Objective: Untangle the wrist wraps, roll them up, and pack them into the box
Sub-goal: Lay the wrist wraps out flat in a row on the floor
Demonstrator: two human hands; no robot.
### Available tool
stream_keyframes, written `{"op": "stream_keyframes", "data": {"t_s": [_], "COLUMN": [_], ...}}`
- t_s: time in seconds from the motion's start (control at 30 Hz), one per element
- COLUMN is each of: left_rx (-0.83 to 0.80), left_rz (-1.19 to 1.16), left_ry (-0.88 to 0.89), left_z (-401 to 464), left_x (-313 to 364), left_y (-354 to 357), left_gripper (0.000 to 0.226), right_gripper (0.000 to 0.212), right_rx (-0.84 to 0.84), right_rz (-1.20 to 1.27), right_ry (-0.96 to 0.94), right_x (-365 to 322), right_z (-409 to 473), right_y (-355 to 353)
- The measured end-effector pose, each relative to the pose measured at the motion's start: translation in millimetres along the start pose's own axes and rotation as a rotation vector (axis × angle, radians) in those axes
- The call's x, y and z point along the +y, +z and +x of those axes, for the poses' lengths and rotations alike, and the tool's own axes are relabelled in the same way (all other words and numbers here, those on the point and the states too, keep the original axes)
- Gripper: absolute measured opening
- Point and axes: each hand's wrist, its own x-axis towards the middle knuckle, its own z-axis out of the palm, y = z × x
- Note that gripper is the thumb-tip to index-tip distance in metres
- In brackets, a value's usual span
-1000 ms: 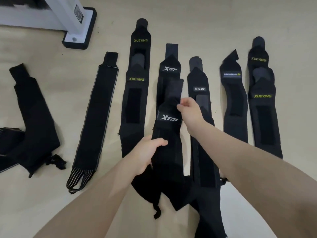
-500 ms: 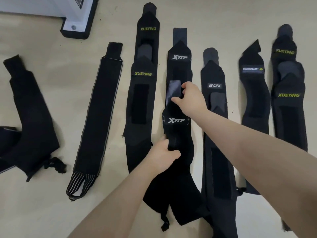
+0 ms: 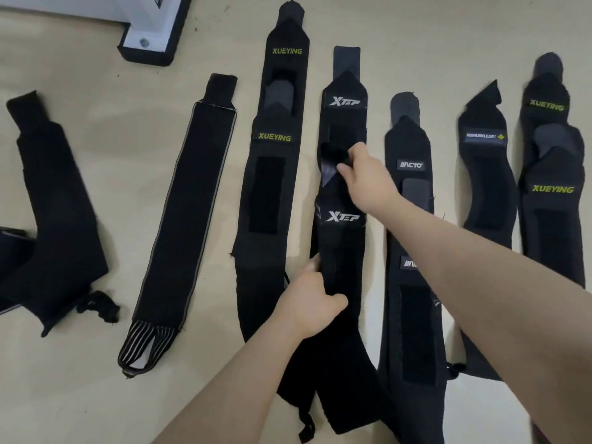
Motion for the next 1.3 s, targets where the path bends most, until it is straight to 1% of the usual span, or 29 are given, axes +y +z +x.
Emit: {"op": "stream_keyframes", "data": {"t_s": [0.03, 0.07, 0.17, 0.23, 0.3, 0.37, 0.47, 0.5, 0.57, 0.67, 0.73, 0.77, 0.8, 0.83, 0.9, 0.97, 1.0, 1.03, 1.1, 1.17, 1.2, 1.23, 1.3], "left_rx": [0.012, 0.031, 0.060, 0.063, 0.077, 0.104, 0.157, 0.178, 0.201, 0.192, 0.194, 0.200, 0.207, 0.212, 0.218, 0.221, 0.217, 0.212, 0.196, 0.141, 0.113, 0.102, 0.120], "left_rz": [0.006, -0.015, -0.140, -0.125, -0.114, -0.117, -0.155, -0.155, -0.129, -0.098, -0.090, -0.090, -0.089, -0.086, -0.093, -0.197, -0.295, -0.414, -0.584, -0.601, -0.579, -0.552, -0.496], "left_ry": [0.011, 0.017, -0.016, -0.009, 0.006, 0.000, -0.030, -0.031, -0.024, 0.020, 0.017, 0.011, 0.011, 0.020, 0.030, -0.018, -0.081, -0.157, -0.302, -0.375, -0.391, -0.387, -0.348], "left_z": [0, 0, 2, 4, 4, 5, 8, 10, 10, 10, 10, 10, 10, 11, 10, 9, 7, 5, -7, -21, -27, -32, -37], "left_x": [1, 1, 1, 1, 0, -1, 2, 3, 6, 7, 8, 8, 7, 7, 7, 7, 7, 6, 0, -10, -15, -20, -29], "left_y": [1, 0, -4, -6, -3, -1, -3, -4, -3, -4, -6, -6, -6, -5, -5, -3, -2, 0, 6, 15, 19, 23, 29], "left_gripper": [0.046, 0.044, 0.032, 0.028, 0.027, 0.026, 0.023, 0.025, 0.029, 0.025, 0.026, 0.028, 0.026, 0.023, 0.015, 0.013, 0.016, 0.020, 0.028, 0.028, 0.026, 0.023, 0.023], "right_gripper": [0.023, 0.026, 0.034, 0.032, 0.023, 0.011, 0.009, 0.012, 0.030, 0.051, 0.060, 0.056, 0.049, 0.042, 0.040, 0.036, 0.034, 0.032, 0.032, 0.036, 0.038, 0.040, 0.037], "right_rx": [-0.007, -0.012, -0.032, -0.050, -0.045, -0.038, 0.032, 0.068, 0.129, 0.235, 0.255, 0.233, 0.204, 0.179, 0.141, 0.092, 0.061, 0.019, -0.084, -0.170, -0.179, -0.157, -0.062], "right_rz": [0.063, 0.129, 0.339, 0.360, 0.304, 0.170, -0.025, -0.094, -0.205, -0.186, -0.339, -0.458, -0.559, -0.631, -0.728, -0.803, -0.826, -0.836, -0.773, -0.680, -0.646, -0.613, -0.469], "right_ry": [0.037, 0.081, 0.225, 0.268, 0.259, 0.230, 0.271, 0.291, 0.309, 0.356, 0.251, 0.156, 0.063, -0.009, -0.107, -0.154, -0.155, -0.126, 0.009, 0.098, 0.083, 0.028, -0.100], "right_x": [0, 1, 4, 7, 7, 8, 3, 0, -7, -11, -7, -1, 6, 14, 25, 23, 17, 11, -4, -15, -21, -24, -25], "right_z": [2, 5, 17, 24, 30, 36, 41, 41, 39, 39, 33, 27, 20, 14, 7, 4, 4, 4, 4, 5, 2, -4, -28], "right_y": [-4, -7, -17, -18, -15, -6, 10, 15, 23, 25, 20, 17, 14, 11, 6, -1, -3, -4, -5, -8, -13, -18, -19]}}
